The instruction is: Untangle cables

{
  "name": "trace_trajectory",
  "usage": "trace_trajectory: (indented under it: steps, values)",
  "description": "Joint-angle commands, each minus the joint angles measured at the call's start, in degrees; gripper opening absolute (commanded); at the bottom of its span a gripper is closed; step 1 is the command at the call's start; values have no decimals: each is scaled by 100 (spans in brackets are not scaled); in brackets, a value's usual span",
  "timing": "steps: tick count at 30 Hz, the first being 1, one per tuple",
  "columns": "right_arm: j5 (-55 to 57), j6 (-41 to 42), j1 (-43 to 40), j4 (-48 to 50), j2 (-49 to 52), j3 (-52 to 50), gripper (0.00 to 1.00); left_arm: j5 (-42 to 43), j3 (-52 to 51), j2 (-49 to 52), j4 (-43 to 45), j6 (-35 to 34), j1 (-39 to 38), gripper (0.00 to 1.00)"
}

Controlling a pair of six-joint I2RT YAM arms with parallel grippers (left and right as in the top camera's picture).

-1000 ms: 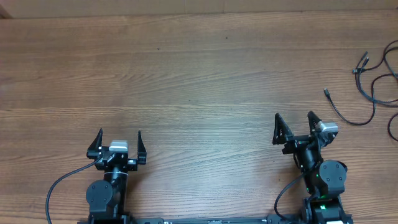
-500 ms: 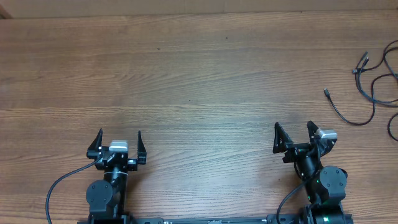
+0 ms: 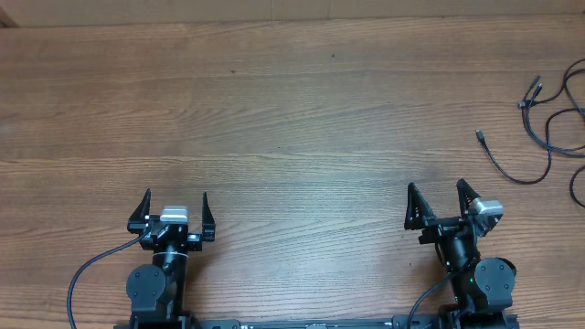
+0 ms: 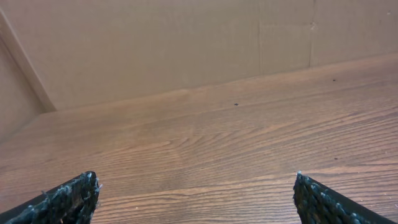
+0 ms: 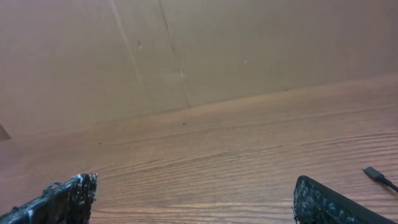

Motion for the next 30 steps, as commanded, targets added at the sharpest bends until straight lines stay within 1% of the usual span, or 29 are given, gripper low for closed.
trace_trajectory:
  steps: [1, 23, 27, 30]
  values:
    - [57, -2, 33, 13, -59, -59, 100, -72, -22, -55, -7, 129, 46, 100]
    - [61, -7, 31, 11, -59, -59, 100, -72, -22, -55, -7, 129, 46, 100]
    - [42, -240, 33, 15, -59, -59, 100, -72, -22, -55, -9, 129, 46, 100]
    - [-302, -885, 33, 55, -59, -59, 100, -72, -22, -55, -9, 127, 46, 100]
